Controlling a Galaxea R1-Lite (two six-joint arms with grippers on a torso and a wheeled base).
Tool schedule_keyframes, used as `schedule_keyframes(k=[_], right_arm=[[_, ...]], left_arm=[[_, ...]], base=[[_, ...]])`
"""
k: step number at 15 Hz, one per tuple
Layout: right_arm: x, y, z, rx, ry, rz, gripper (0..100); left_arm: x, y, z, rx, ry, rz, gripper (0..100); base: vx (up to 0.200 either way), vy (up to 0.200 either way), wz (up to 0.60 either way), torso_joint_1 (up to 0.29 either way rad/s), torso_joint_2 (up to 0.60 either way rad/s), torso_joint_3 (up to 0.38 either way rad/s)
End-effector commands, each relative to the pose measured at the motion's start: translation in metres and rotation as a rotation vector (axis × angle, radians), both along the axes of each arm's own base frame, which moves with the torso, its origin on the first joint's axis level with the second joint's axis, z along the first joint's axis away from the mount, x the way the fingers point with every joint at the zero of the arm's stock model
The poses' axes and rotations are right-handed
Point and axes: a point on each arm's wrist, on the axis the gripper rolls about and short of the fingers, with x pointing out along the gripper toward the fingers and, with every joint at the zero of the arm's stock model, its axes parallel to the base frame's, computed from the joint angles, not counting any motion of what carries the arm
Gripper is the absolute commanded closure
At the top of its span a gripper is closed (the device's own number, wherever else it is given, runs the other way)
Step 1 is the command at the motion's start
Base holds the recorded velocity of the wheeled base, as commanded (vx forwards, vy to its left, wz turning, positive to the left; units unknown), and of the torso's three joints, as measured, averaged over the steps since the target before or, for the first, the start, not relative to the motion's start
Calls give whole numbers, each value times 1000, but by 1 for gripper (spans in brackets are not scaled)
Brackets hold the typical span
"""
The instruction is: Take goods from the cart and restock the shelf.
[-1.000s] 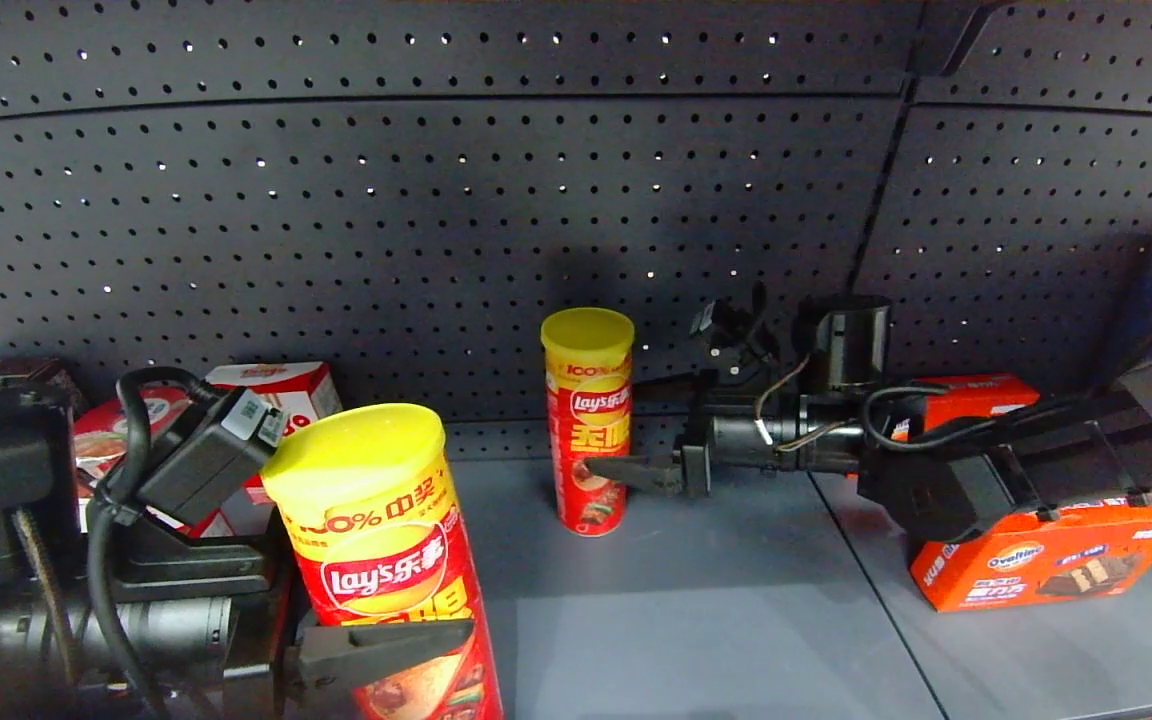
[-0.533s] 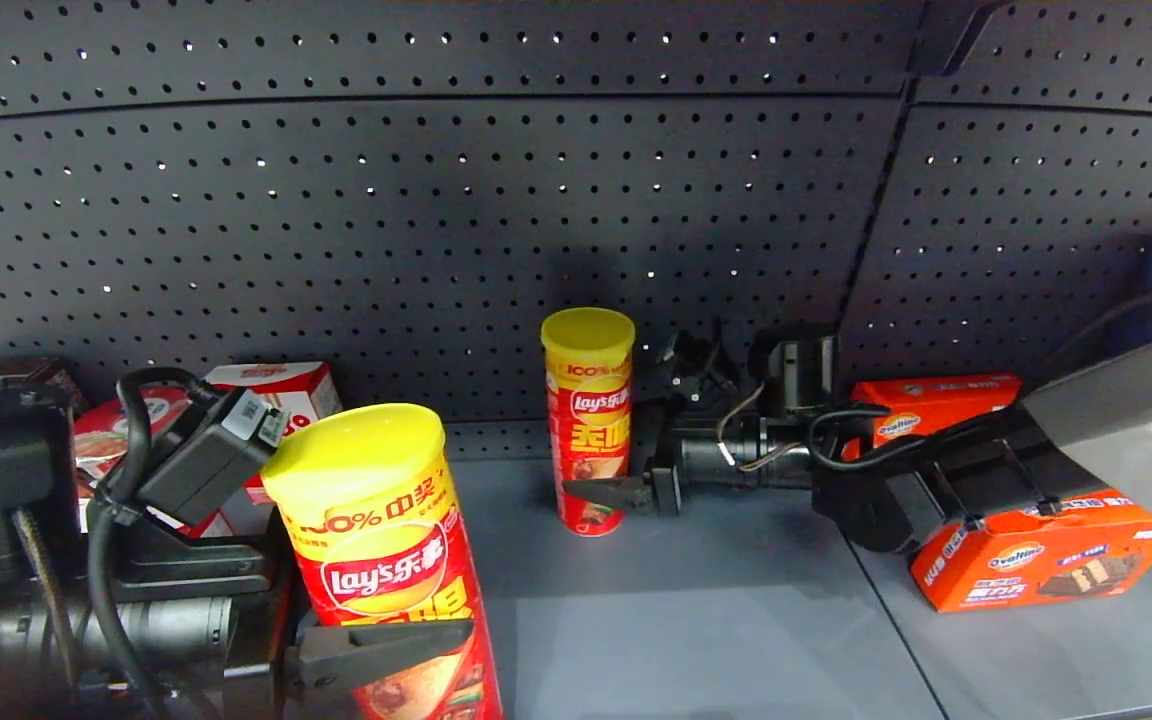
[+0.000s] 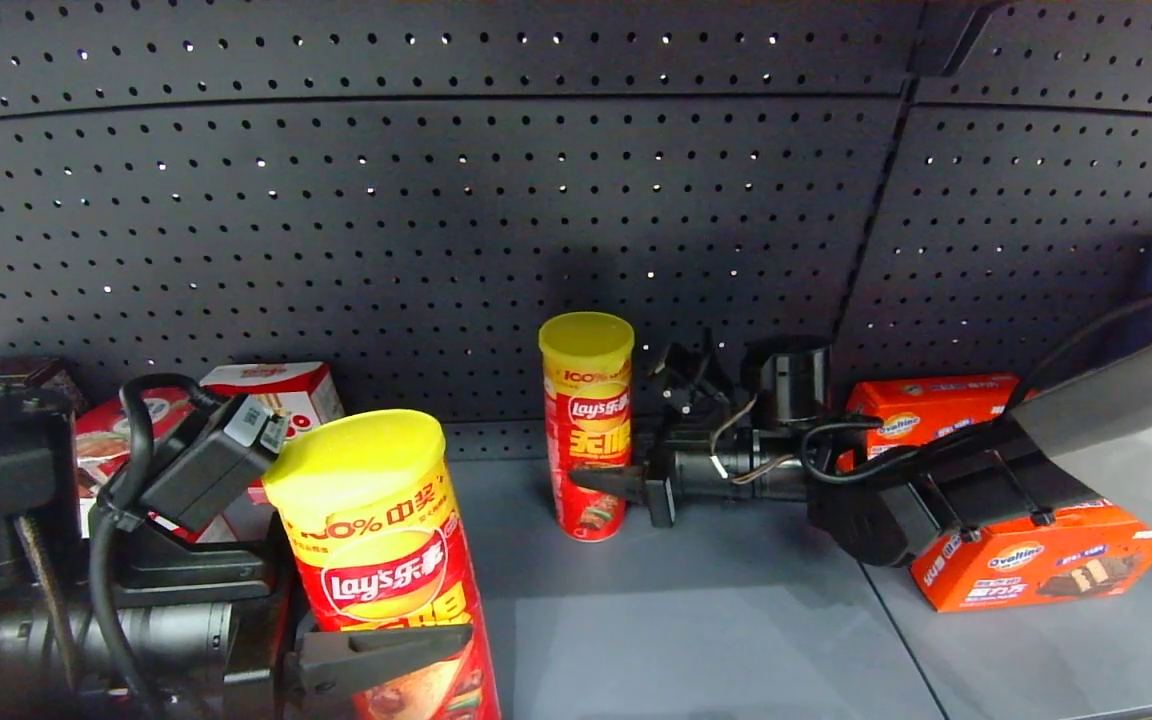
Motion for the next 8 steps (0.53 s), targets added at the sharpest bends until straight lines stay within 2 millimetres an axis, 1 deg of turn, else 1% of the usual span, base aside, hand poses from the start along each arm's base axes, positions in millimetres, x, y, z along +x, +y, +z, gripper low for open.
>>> schedule_keyframes(k=[1, 2, 3, 4, 5, 6, 7, 8], right_arm=[[-17, -6, 15, 4, -10, -21, 100], [-24, -8, 18, 6, -5, -23, 100], [-43, -14, 27, 10, 16, -43, 100], [-56, -18, 32, 9, 25, -65, 100], [-65, -18, 34, 8, 33, -70, 100], [-91, -22, 39, 12, 60, -73, 100], [-106, -24, 42, 14, 68, -61, 100], [-117, -27, 44, 13, 69, -52, 100]], left_arm=[[-4, 1, -1, 1, 2, 0, 100], [-4, 2, -1, 0, 0, 0, 100], [-4, 2, -1, 0, 0, 0, 100], [-4, 2, -1, 0, -2, 2, 100], [-4, 2, -1, -1, -3, 0, 100], [-4, 2, -1, 1, 0, 2, 100], [-5, 2, -2, 1, 1, 0, 100], [-5, 2, -2, 1, 1, 0, 100]], base=[[0, 0, 0, 0, 0, 0], [0, 0, 0, 0, 0, 0], [0, 0, 0, 0, 0, 0], [0, 0, 0, 0, 0, 0], [0, 0, 0, 0, 0, 0], [0, 0, 0, 0, 0, 0], [0, 0, 0, 0, 0, 0], [0, 0, 0, 0, 0, 0]])
